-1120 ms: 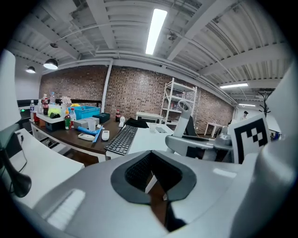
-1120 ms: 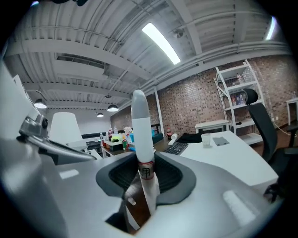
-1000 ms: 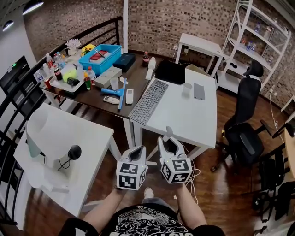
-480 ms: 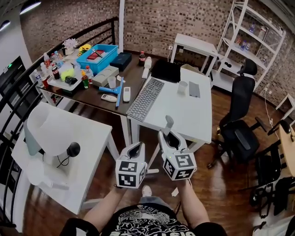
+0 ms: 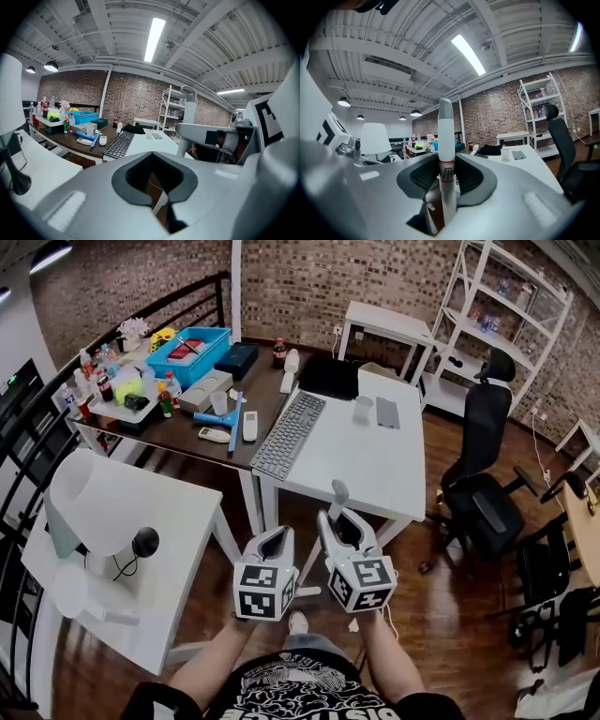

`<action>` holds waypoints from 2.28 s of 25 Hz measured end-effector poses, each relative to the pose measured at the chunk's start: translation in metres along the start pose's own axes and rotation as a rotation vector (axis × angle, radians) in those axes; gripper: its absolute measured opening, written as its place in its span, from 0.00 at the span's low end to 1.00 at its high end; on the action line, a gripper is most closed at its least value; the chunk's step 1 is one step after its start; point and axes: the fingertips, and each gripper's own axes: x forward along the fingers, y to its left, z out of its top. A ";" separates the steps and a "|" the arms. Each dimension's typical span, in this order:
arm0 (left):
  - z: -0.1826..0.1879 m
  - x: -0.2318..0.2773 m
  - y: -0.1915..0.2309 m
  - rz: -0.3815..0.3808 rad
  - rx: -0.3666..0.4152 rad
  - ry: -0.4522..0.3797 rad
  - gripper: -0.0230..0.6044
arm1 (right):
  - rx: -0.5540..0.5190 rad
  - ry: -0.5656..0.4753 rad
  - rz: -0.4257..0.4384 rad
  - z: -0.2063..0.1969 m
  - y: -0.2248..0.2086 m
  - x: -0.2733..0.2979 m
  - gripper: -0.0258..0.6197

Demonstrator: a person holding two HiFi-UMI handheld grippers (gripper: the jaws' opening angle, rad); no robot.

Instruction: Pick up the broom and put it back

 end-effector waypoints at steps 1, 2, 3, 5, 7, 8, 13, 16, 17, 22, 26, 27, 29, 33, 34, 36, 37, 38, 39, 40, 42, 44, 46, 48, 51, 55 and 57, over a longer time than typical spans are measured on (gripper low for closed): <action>0.000 0.000 -0.001 -0.002 0.001 0.001 0.04 | 0.002 0.001 -0.002 -0.002 0.000 -0.002 0.20; -0.001 0.000 -0.001 -0.003 0.002 0.002 0.04 | 0.005 0.003 -0.003 -0.004 0.000 -0.003 0.20; -0.001 0.001 -0.002 -0.005 0.002 0.003 0.04 | 0.007 0.006 -0.005 -0.006 0.001 -0.004 0.20; -0.001 0.001 -0.003 -0.007 0.004 0.003 0.04 | 0.010 0.014 -0.008 -0.011 0.001 -0.004 0.20; -0.002 0.002 -0.003 -0.008 0.006 0.004 0.04 | 0.015 0.021 -0.010 -0.017 0.001 -0.003 0.20; -0.002 0.003 -0.003 -0.008 0.006 0.005 0.04 | 0.018 0.024 -0.010 -0.020 0.001 -0.002 0.20; -0.001 0.006 -0.002 -0.008 0.001 0.010 0.04 | 0.029 0.053 -0.018 -0.038 -0.003 0.007 0.20; -0.002 0.009 0.000 -0.002 -0.001 0.013 0.04 | 0.034 0.080 -0.022 -0.052 -0.007 0.016 0.20; -0.003 0.010 0.001 0.001 -0.001 0.015 0.04 | 0.036 0.089 -0.022 -0.056 -0.008 0.019 0.20; -0.003 0.017 0.006 0.020 -0.005 0.020 0.04 | 0.048 0.134 -0.021 -0.081 -0.015 0.032 0.20; -0.006 0.025 0.012 0.034 -0.015 0.033 0.04 | 0.063 0.167 -0.027 -0.100 -0.024 0.042 0.20; -0.007 0.027 0.013 0.037 -0.015 0.038 0.04 | 0.066 0.172 -0.027 -0.103 -0.026 0.045 0.20; -0.010 0.031 0.014 0.041 -0.013 0.048 0.04 | 0.073 0.181 -0.024 -0.109 -0.030 0.049 0.20; -0.012 0.040 0.015 0.040 -0.023 0.058 0.04 | 0.088 0.192 -0.024 -0.116 -0.035 0.058 0.20; -0.013 0.043 0.015 0.040 -0.024 0.063 0.04 | 0.092 0.196 -0.026 -0.118 -0.036 0.060 0.20; -0.015 0.049 0.014 0.039 -0.023 0.070 0.04 | 0.102 0.206 -0.031 -0.126 -0.041 0.062 0.20; -0.016 0.052 0.012 0.038 -0.022 0.073 0.04 | 0.106 0.210 -0.034 -0.130 -0.043 0.063 0.20; -0.016 0.055 0.012 0.036 -0.021 0.074 0.04 | 0.109 0.214 -0.037 -0.133 -0.045 0.064 0.20; -0.017 0.058 0.011 0.033 -0.020 0.076 0.04 | 0.112 0.217 -0.039 -0.137 -0.047 0.066 0.20; -0.017 0.060 0.010 0.031 -0.018 0.079 0.04 | 0.114 0.220 -0.040 -0.140 -0.049 0.067 0.20; -0.017 0.066 0.010 0.028 -0.016 0.084 0.04 | 0.117 0.232 -0.041 -0.147 -0.053 0.071 0.20; -0.018 0.070 0.011 0.029 -0.019 0.087 0.04 | 0.121 0.249 -0.042 -0.155 -0.057 0.076 0.20; -0.019 0.075 0.012 0.033 -0.029 0.090 0.04 | 0.125 0.267 -0.041 -0.162 -0.059 0.080 0.20; -0.020 0.079 0.015 0.036 -0.036 0.093 0.04 | 0.124 0.279 -0.034 -0.167 -0.058 0.084 0.20; -0.021 0.084 0.018 0.041 -0.036 0.099 0.04 | 0.116 0.275 -0.022 -0.169 -0.059 0.090 0.20; -0.024 0.094 0.020 0.044 -0.039 0.108 0.04 | 0.110 0.266 -0.015 -0.170 -0.063 0.098 0.20; -0.024 0.100 0.019 0.039 -0.039 0.112 0.04 | 0.110 0.261 -0.014 -0.170 -0.067 0.102 0.20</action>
